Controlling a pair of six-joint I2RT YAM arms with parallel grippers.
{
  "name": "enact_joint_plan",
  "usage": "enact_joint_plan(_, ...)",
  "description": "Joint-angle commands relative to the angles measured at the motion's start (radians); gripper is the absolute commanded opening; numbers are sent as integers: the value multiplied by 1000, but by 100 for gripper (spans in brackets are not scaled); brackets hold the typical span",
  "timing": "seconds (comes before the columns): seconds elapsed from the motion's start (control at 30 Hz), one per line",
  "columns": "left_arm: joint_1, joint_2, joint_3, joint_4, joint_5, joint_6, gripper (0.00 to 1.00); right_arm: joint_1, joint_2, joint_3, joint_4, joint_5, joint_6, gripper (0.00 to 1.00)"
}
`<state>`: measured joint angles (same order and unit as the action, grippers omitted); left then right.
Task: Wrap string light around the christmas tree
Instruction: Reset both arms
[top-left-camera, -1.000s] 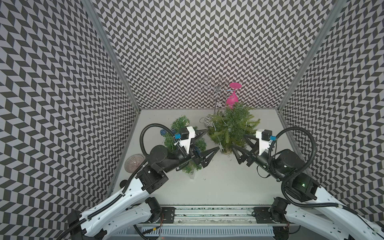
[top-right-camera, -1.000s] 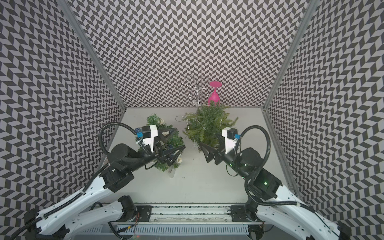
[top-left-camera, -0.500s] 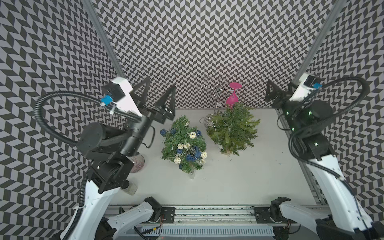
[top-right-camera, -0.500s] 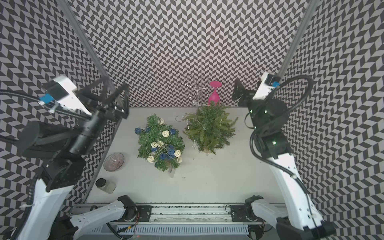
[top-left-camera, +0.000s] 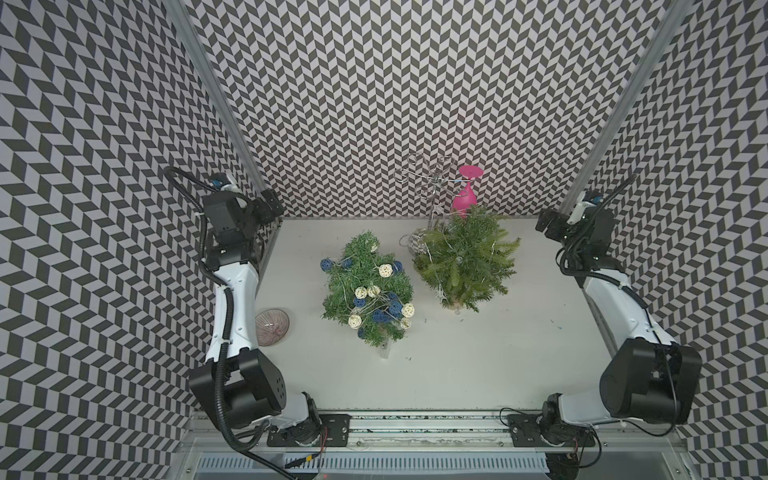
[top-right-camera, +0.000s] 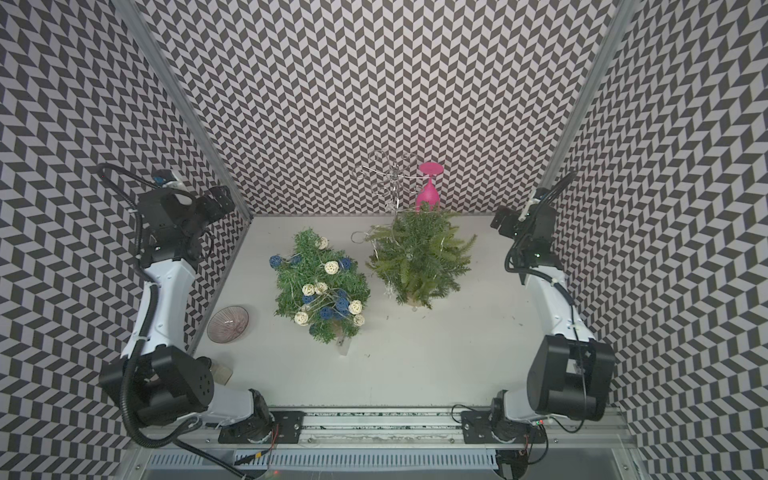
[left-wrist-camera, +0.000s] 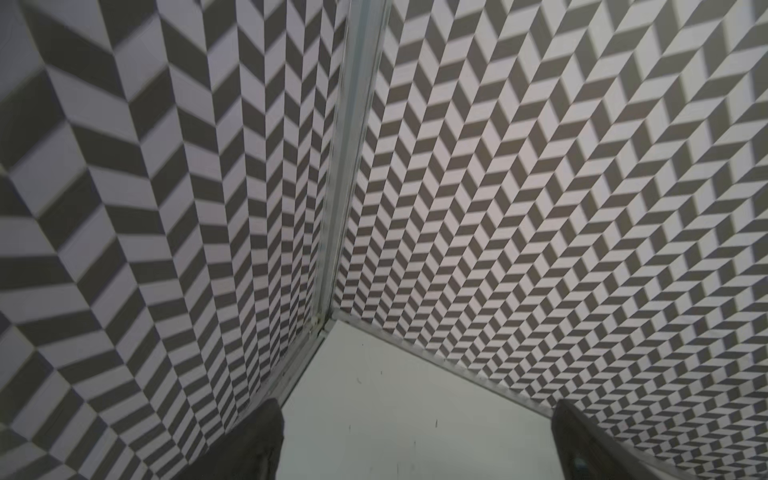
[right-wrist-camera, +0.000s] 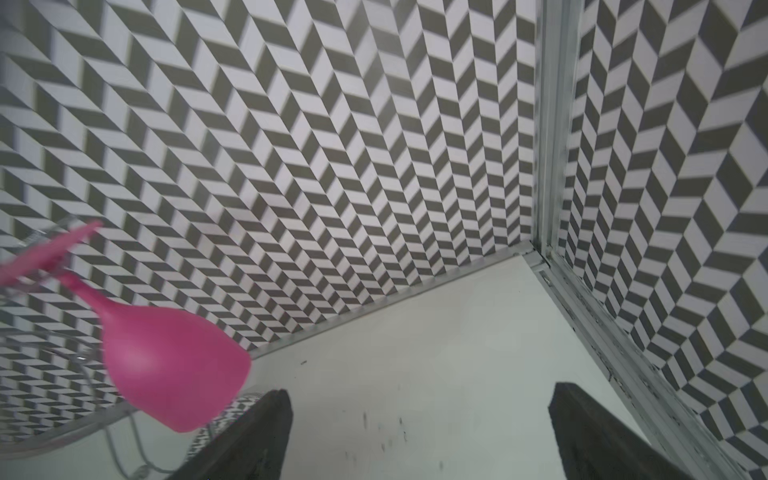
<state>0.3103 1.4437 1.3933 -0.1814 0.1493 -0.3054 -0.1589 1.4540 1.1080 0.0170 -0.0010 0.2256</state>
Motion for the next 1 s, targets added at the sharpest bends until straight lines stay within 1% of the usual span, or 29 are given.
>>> enact_joint_plan(0.0, -63, -49, -86, 142, -109, 34, 99, 4, -14, -121, 191, 132, -37, 99)
enact_joint_plan(0.07, -82, -71, -203, 215, -148, 72, 99, 25, -34, -195, 285, 146, -85, 99)
enact_joint_plan(0.13, -129, -111, -340, 311, -215, 94, 99, 59, -53, -249, 351, 132, -143, 99)
enact_joint_plan(0.2, -163, -160, -476, 414, -235, 94, 99, 110, -73, -303, 406, 147, -209, 99)
enact_joint_plan(0.23, -168, -168, -531, 462, -238, 101, 99, 133, -78, -330, 440, 175, -246, 99)
enact_joint_plan(0.27, -171, -164, -581, 510, -248, 108, 98, 159, -85, -364, 475, 220, -279, 99)
enact_joint_plan(0.3, -172, -148, -620, 546, -245, 118, 97, 179, -90, -401, 517, 232, -298, 99)
enact_joint_plan(0.33, -171, -129, -648, 558, -255, 99, 97, 187, -95, -435, 562, 213, -311, 99)
enact_joint_plan(0.37, -169, -111, -678, 584, -213, 115, 96, 192, -99, -462, 588, 222, -309, 99)
enact_joint_plan(0.43, -183, -87, -745, 649, -196, 125, 95, 191, -109, -536, 638, 203, -274, 99)
enact_joint_plan(0.5, -198, -102, -829, 754, -194, 131, 96, 188, -95, -632, 760, 166, -248, 100)
enact_joint_plan(0.57, -227, -135, -891, 822, -238, 200, 96, 183, -58, -672, 831, 141, -201, 100)
enact_joint_plan(0.6, -233, -152, -924, 858, -243, 246, 96, 183, -54, -679, 828, 115, -202, 99)
enact_joint_plan(0.63, -232, -161, -951, 893, -245, 251, 97, 185, -45, -699, 869, 113, -206, 98)
enact_joint_plan(0.67, -223, -165, -982, 943, -218, 238, 97, 188, -38, -733, 926, 107, -200, 97)
enact_joint_plan(0.73, -212, -146, -1025, 1021, -144, 185, 97, 200, 15, -823, 1115, 86, -231, 92)
enact_joint_plan(0.77, -210, -118, -1048, 1075, -117, 178, 95, 202, 46, -868, 1252, 53, -244, 91)
enact_joint_plan(0.8, -211, -86, -1068, 1119, -105, 175, 94, 207, 81, -905, 1340, 52, -255, 91)
enact_joint_plan(0.83, -213, -54, -1081, 1166, -83, 195, 91, 219, 114, -928, 1417, 79, -260, 93)
enact_joint_plan(0.87, -219, -18, -1094, 1231, -78, 207, 91, 228, 120, -933, 1431, 108, -261, 96)
enact_joint_plan(0.9, -221, 1, -1099, 1277, -58, 224, 96, 229, 106, -921, 1387, 120, -258, 99)
enact_joint_plan(0.93, -223, 11, -1098, 1265, -60, 224, 99, 229, 94, -897, 1308, 149, -246, 99)
enact_joint_plan(0.97, -222, 39, -1125, 1358, -76, 219, 99, 229, 85, -859, 1246, 167, -234, 99)
